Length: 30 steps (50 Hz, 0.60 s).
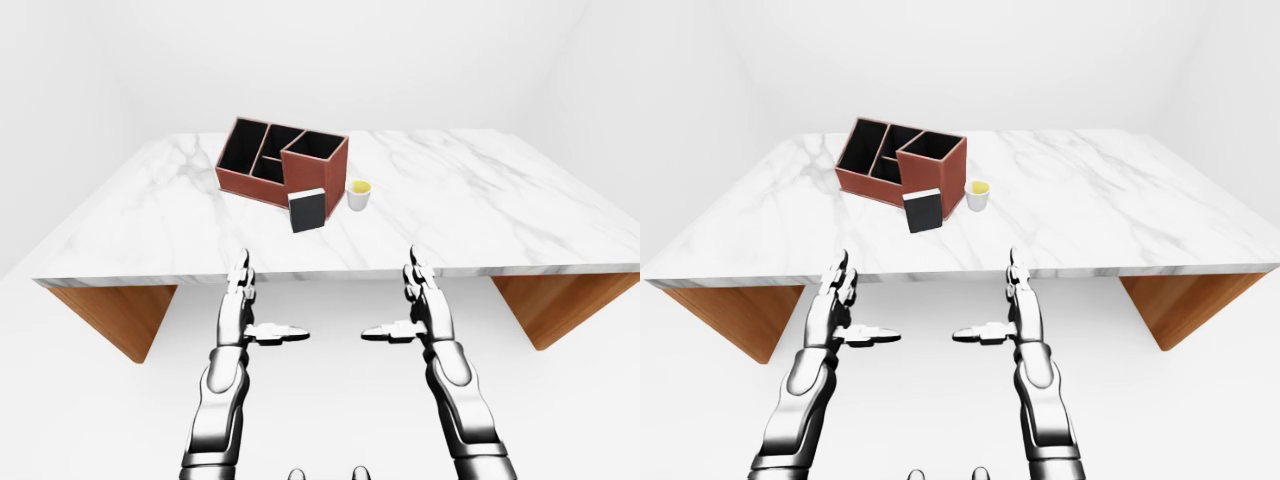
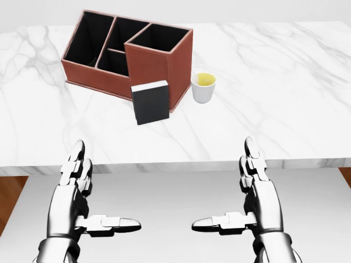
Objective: Pick up the book and place it in the right compartment of the caddy.
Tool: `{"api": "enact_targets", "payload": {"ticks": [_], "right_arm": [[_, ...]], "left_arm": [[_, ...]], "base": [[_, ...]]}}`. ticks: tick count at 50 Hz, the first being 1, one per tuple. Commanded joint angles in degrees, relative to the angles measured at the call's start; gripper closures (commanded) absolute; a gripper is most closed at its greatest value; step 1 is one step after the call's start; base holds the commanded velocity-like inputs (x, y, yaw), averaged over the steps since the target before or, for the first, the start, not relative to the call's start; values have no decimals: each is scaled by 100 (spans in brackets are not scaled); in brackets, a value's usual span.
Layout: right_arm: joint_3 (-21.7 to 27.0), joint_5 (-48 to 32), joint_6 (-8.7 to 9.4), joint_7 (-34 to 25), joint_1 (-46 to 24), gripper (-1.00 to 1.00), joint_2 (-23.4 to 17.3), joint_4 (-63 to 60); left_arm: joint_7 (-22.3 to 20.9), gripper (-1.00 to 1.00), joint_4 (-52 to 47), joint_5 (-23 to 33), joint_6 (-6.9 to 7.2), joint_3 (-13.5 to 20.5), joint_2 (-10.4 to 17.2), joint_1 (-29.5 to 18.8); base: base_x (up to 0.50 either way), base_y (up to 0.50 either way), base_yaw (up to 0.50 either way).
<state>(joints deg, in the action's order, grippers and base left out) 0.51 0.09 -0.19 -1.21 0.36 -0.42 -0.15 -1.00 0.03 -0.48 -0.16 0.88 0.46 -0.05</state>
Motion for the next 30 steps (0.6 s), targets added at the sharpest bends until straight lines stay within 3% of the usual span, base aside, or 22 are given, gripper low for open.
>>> {"api": "enact_targets", "payload": {"ticks": [1, 7, 20, 22, 24, 30], "right_arm": [[8, -53, -46, -245, 131, -100, -36, -87], [-11, -102, 21, -255, 116, -100, -31, -135], [-32, -205, -48, -269, 156, -100, -34, -184], [-60, -319, -214, -283, 183, -100, -59, -153], [-68, -331, -107, -284, 208, -100, -38, -222], [-132, -420, -127, -330, 247, -100, -25, -317]], "left_arm": [[-176, -100, 68, -73, -187, 142, 72, -24], [-195, -100, -17, -39, -211, 122, 74, 36], [-253, -100, -234, -37, -214, 109, 58, 180], [-260, -100, -221, -42, -227, 114, 58, 177], [-264, -100, -218, -41, -248, 114, 57, 187], [-285, -100, -278, -24, -291, 99, 54, 231]], "base": [[0, 0, 0], [0, 0, 0], [0, 0, 0], [0, 0, 0], [0, 0, 0], [0, 49, 0]]}}
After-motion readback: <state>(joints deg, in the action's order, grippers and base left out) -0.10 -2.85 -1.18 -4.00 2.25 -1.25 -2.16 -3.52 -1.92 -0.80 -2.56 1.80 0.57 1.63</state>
